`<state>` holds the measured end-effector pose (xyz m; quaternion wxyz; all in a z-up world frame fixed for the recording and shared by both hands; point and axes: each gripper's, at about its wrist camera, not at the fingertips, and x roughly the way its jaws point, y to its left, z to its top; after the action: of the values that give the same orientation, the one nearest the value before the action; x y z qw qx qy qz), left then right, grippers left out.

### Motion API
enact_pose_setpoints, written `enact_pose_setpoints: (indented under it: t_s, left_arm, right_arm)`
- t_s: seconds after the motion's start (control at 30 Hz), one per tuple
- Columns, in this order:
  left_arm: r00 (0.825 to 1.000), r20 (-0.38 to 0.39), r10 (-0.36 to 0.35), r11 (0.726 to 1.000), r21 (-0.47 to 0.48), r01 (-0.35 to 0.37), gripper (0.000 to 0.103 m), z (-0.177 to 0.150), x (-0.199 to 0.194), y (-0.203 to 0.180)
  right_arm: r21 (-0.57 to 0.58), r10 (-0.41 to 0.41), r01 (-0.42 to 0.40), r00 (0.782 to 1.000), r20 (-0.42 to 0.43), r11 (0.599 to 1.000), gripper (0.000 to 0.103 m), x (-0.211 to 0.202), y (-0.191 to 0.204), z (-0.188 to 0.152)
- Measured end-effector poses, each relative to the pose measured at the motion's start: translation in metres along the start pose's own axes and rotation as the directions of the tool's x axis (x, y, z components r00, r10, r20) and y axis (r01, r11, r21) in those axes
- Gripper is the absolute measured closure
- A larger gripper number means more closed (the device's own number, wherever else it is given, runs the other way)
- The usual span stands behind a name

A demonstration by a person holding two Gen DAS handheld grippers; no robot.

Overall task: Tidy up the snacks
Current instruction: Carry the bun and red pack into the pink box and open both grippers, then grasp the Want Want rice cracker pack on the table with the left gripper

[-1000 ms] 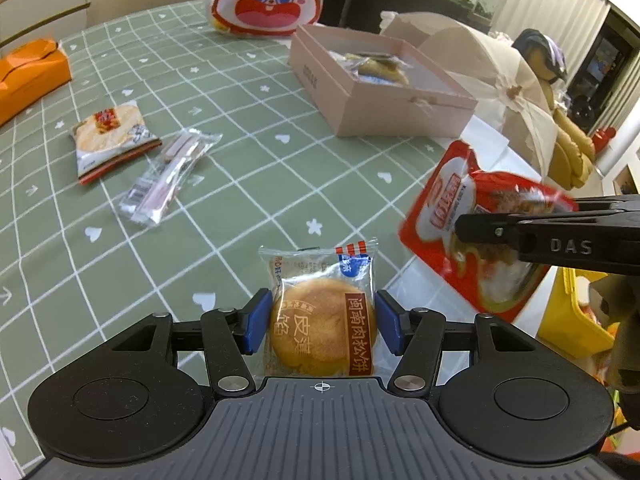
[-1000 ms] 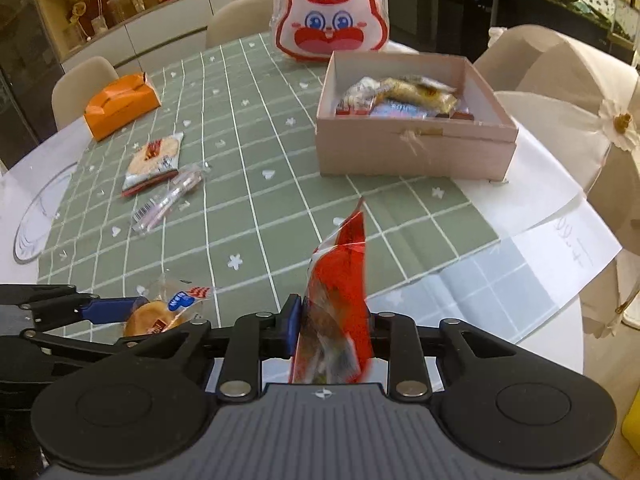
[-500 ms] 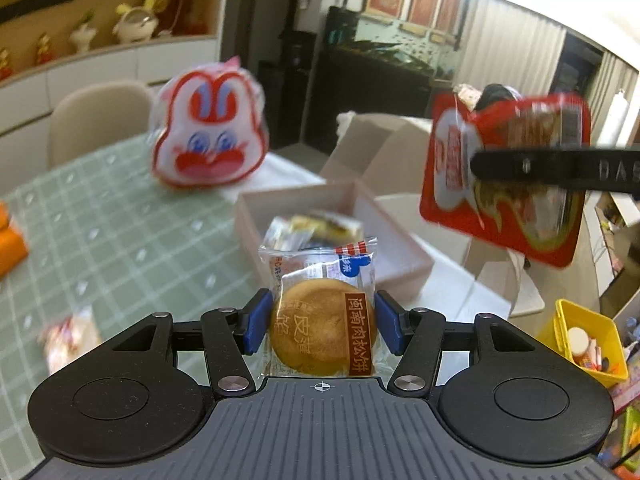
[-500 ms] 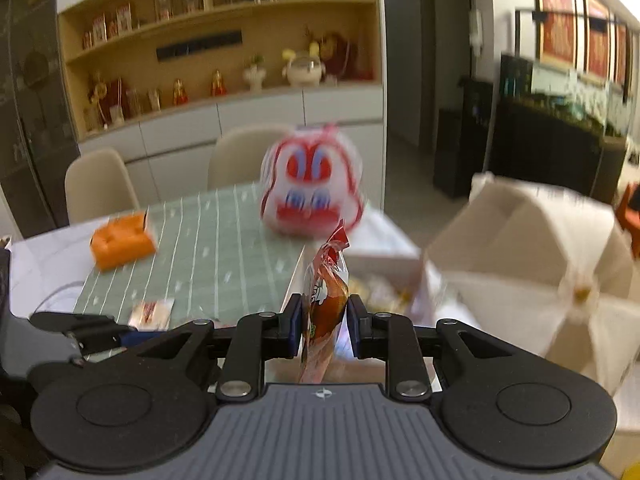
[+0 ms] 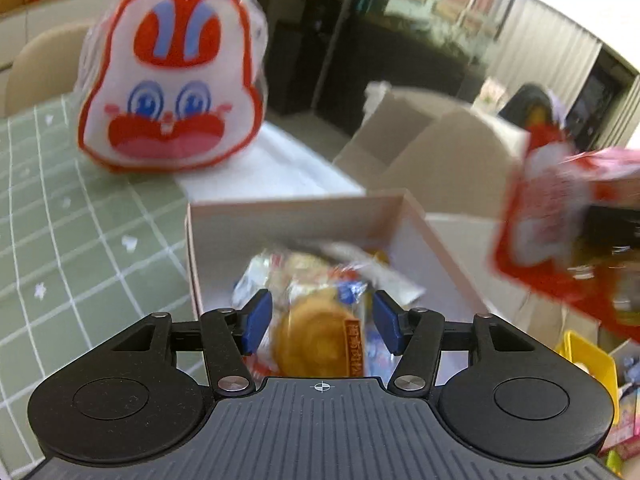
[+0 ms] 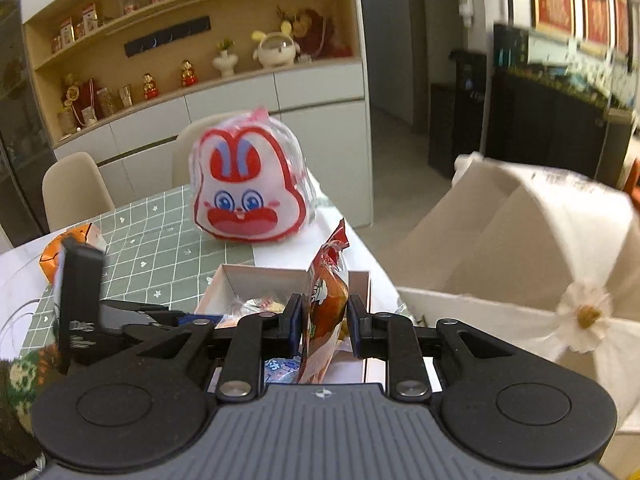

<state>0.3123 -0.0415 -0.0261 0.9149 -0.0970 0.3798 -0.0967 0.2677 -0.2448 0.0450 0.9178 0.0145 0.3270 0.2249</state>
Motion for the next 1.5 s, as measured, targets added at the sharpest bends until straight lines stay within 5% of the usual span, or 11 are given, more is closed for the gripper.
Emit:
enact_pose_setpoints:
  t_s: [0.13, 0.27, 0.4, 0.6, 0.83, 1.03, 1.17, 1.33, 1.5]
  left_arm:
    - [0.998, -0.002, 0.06, 0.987, 0.147, -0.059, 0.043, -0.003, -0.001, -0.014]
    - [0.998, 0.003, 0.056, 0.995, 0.08, -0.056, 0.043, -0.008, -0.025, -0.006]
    - [0.997, 0.013, 0.081, 0.997, -0.004, -0.081, 0.043, -0.025, -0.059, 0.012]
    - [0.983, 0.038, 0.178, 0.974, -0.148, -0.17, 0.043, -0.06, -0.111, 0.054]
    - [0.944, -0.045, 0.327, 0.896, -0.303, -0.325, 0.043, -0.094, -0.147, 0.12]
    - [0.899, -0.061, 0.433, 0.793, -0.448, -0.413, 0.043, -0.118, -0.189, 0.174]
    - [0.892, -0.058, 0.448, 0.774, -0.474, -0.42, 0.043, -0.123, -0.204, 0.196]
    - [0.91, -0.064, 0.411, 0.751, -0.541, -0.377, 0.043, -0.113, -0.183, 0.229]
    - [0.906, -0.086, 0.414, 0.777, -0.484, -0.401, 0.043, -0.1, -0.149, 0.238]
  right_arm:
    - [0.061, 0.145, -0.144, 0.989, -0.002, 0.988, 0.08, 0.035, -0.002, 0.011]
    - [0.164, 0.296, -0.287, 0.955, -0.033, 0.944, 0.08, 0.084, 0.003, 0.015]
    - [0.15, 0.193, -0.167, 0.965, -0.18, 0.975, 0.075, 0.126, 0.012, -0.002]
    - [0.083, 0.077, -0.066, 0.988, -0.137, 0.994, 0.052, 0.092, 0.006, -0.033]
    - [-0.061, -0.076, 0.072, 0.995, -0.061, 0.996, 0.044, 0.053, 0.027, -0.047]
    - [-0.11, -0.025, 0.017, 0.997, -0.077, 0.994, 0.04, 0.028, 0.072, -0.075]
    - [-0.205, -0.002, -0.023, 0.993, -0.121, 0.978, 0.039, 0.03, 0.121, -0.099]
    - [-0.181, 0.061, -0.099, 0.978, -0.201, 0.978, 0.039, 0.033, 0.173, -0.124]
    - [-0.197, 0.086, -0.136, 0.966, -0.244, 0.971, 0.039, 0.028, 0.214, -0.142]
